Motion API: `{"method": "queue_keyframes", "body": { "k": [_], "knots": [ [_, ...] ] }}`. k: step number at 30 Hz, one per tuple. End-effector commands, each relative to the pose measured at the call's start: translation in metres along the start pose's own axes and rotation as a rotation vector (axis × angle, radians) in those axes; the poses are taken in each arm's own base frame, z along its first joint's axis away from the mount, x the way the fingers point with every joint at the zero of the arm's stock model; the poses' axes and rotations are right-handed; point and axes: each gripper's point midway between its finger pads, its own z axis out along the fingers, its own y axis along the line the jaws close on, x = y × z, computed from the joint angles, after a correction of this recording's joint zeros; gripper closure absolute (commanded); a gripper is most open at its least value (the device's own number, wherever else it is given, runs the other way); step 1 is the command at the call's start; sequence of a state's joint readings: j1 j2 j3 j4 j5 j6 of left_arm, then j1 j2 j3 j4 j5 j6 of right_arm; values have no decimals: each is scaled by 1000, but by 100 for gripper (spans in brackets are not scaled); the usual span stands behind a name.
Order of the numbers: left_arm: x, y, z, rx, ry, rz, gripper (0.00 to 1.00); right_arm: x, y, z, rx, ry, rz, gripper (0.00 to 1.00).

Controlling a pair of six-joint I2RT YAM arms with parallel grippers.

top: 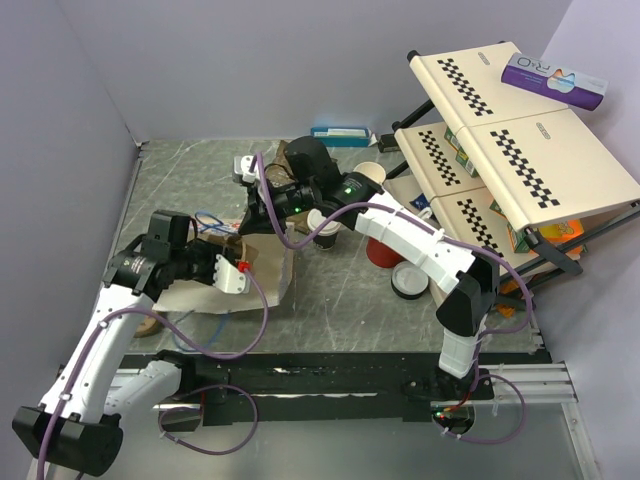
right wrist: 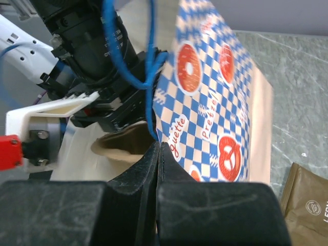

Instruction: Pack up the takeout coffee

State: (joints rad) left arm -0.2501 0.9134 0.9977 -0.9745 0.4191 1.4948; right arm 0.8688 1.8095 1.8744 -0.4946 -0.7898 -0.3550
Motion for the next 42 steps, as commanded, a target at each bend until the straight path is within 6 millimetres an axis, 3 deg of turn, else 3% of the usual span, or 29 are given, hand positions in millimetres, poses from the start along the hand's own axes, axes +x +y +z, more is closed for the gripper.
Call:
{"method": "queue_keyframes", "body": {
  "k": [1,10,16,25,30,38,42],
  "knots": [
    [13,14,-14,-44,108,-31,99,-26,14,-13,3,-55,-37,100],
    [31,11,-14,-20,232,145,99,-34,12,-8,-13,-75,-19,100],
    [42,10,-2,26,305,153,99,-32,14,-9,-18,-77,-3,100],
    [56,26,36,15,387,62,99,-34,19,-11,-32,-85,9,100],
    [64,21,51,35,414,24,99,-35,23,-11,-49,-88,8,100],
    [76,12,73,9,426,82,99,-30,25,-8,-72,-78,15,100],
    [77,19,83,-56,441,127,99,-30,24,-7,-75,-78,18,100]
  ]
}}
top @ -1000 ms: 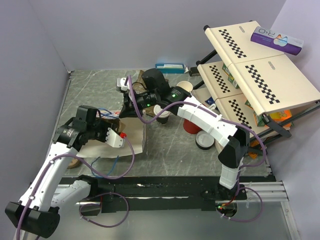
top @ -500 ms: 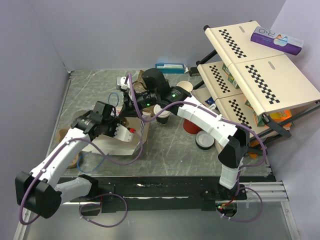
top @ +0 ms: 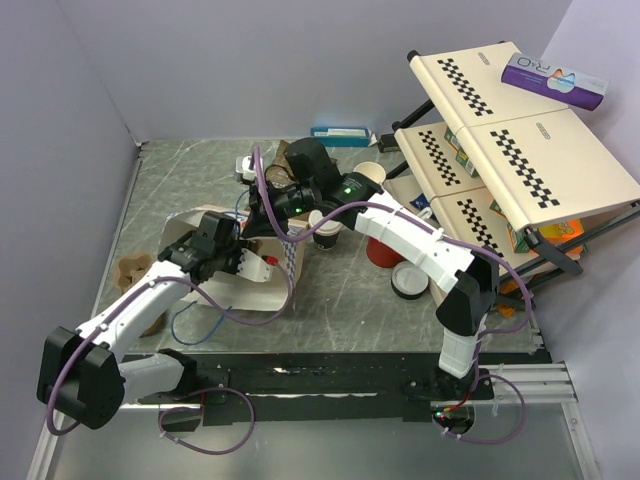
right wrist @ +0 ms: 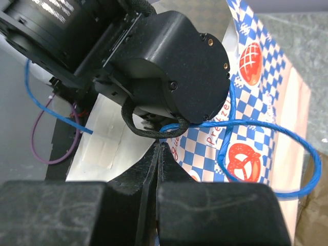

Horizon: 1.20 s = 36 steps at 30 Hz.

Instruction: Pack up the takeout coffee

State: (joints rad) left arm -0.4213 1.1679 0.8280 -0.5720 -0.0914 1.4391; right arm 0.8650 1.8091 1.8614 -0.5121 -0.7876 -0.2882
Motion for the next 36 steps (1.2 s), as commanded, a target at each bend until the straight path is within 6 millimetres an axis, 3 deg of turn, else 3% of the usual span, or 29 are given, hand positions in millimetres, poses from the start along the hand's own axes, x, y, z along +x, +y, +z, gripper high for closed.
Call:
{"method": "queue_keyframes", "body": {
  "k": [1,3,7,8,15,20,24,30,36],
  "knots": [
    [1,10,12,-87,40,42,99,-35,24,-7,-81,-94,-67,100],
    [0,9,16,-97,37,37,99,-35,24,-6,-82,-95,-64,100],
    [-7,11,21,-77,8,-34,63,-35,23,-6,-79,-95,-62,100],
    [-8,12,21,-75,5,-46,59,-34,23,-5,-79,-93,-61,100],
    [-12,18,23,-63,-11,-140,38,-37,24,-5,-81,-98,-67,100],
    [-15,20,10,-58,-34,-202,34,-38,22,-5,-76,-100,-67,100],
    [-24,41,-22,-96,-100,-268,33,-39,19,-5,-62,-106,-58,100],
    [-38,50,-65,-91,-197,-359,32,-40,9,-5,-18,-108,-46,100],
    [-41,35,-83,-64,-227,-404,30,-38,1,0,-1,-103,-37,100]
  ]
}}
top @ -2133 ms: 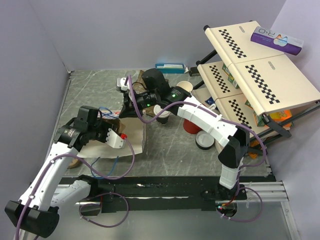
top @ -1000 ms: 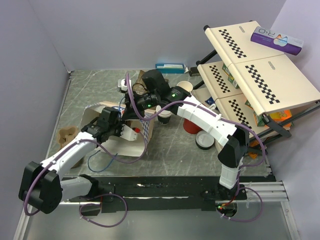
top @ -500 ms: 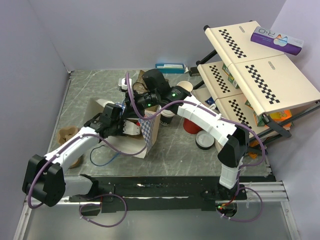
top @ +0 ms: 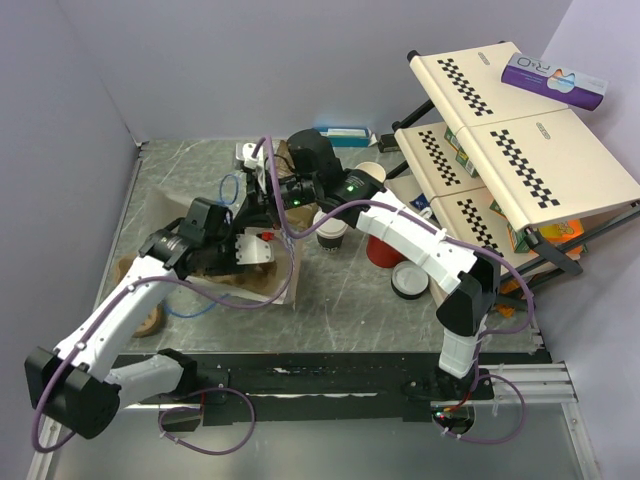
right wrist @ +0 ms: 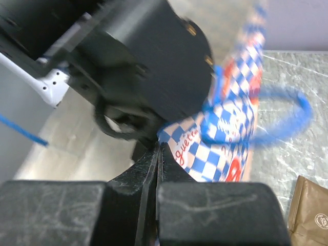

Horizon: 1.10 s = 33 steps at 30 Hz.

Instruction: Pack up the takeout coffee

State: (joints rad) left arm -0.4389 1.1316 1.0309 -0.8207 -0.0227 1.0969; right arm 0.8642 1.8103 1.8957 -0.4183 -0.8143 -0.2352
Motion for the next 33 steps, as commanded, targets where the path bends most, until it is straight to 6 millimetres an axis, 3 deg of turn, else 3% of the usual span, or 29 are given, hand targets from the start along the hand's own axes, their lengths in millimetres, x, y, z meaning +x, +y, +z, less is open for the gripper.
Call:
{"method": "queue_keyframes", "body": {
  "k": [1,10,16,24,28,31,33],
  "knots": [
    [-32,11,-33,-54,-164,-78,30,-6,1,2,4,-10,-1,100],
    [-38,-16,-39,35,-223,-106,29,18,-11,9,40,37,52,100],
    [-42,-25,-46,66,-259,-119,29,19,-17,11,57,38,60,100],
    [-57,-18,-96,27,-352,-147,29,30,-23,15,76,49,120,100],
    [-68,-3,-139,-46,-423,-171,26,38,-35,14,104,50,183,100],
    [-73,10,-158,-95,-452,-252,23,42,-51,14,155,44,226,100],
    [-73,19,-162,-129,-451,-304,21,40,-62,11,179,32,245,85]
  ]
}}
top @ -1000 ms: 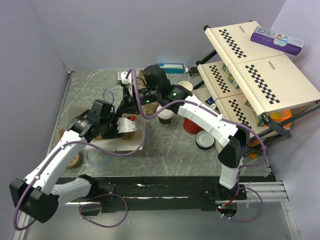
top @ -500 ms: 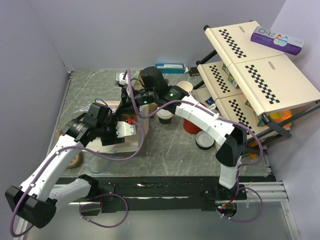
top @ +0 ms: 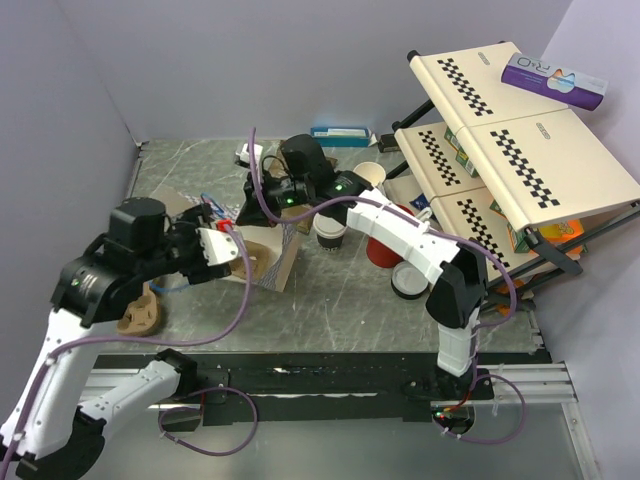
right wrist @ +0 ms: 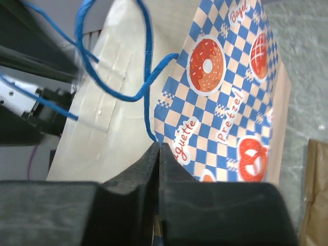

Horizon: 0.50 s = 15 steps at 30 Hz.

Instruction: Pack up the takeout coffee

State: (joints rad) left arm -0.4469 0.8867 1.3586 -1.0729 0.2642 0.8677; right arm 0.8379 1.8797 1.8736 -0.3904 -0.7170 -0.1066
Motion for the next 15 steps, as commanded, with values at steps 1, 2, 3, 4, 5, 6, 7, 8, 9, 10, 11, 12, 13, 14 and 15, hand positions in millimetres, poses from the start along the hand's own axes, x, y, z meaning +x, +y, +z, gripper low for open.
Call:
{"method": "queue_keyframes", "body": {
  "k": [1,2,3,4,5,6,7,8,9,10,11,12,13,14,15],
  "knots": [
    [-14,8,-10,-48,-32,-154,21,-8,-27,1,67,-38,67,82],
    [-16,12,-9,-66,-39,-167,20,-10,-30,0,74,-43,69,75],
    [-15,15,-8,-84,-37,-183,20,-18,-36,-5,96,-60,65,70],
    [-15,17,-7,-96,-39,-209,19,-22,-37,-8,105,-69,61,64],
    [-19,23,-7,-121,-53,-217,19,-30,-40,-14,117,-89,52,52],
    [-21,26,-7,-134,-59,-226,18,-37,-45,-22,133,-105,48,46],
    [-25,29,-8,-142,-71,-242,16,-40,-47,-28,138,-113,44,41],
    [-28,33,-9,-151,-82,-247,16,-50,-44,-38,138,-135,25,34],
    [-33,36,-10,-157,-96,-249,15,-54,-45,-44,142,-145,12,32],
    [-38,41,-11,-161,-109,-253,14,-58,-46,-53,139,-157,4,29],
    [-41,43,-11,-165,-116,-256,13,-68,-40,-65,137,-178,-17,24],
    [-43,45,-11,-167,-120,-256,13,-69,-39,-71,138,-181,-25,22],
    [-46,48,-10,-167,-126,-259,12,-72,-41,-80,148,-190,-37,19],
    [-47,49,-9,-165,-128,-259,12,-81,-31,-93,144,-210,-70,16],
    [-48,50,-7,-163,-131,-258,12,-77,-30,-98,149,-199,-91,14]
  ]
}}
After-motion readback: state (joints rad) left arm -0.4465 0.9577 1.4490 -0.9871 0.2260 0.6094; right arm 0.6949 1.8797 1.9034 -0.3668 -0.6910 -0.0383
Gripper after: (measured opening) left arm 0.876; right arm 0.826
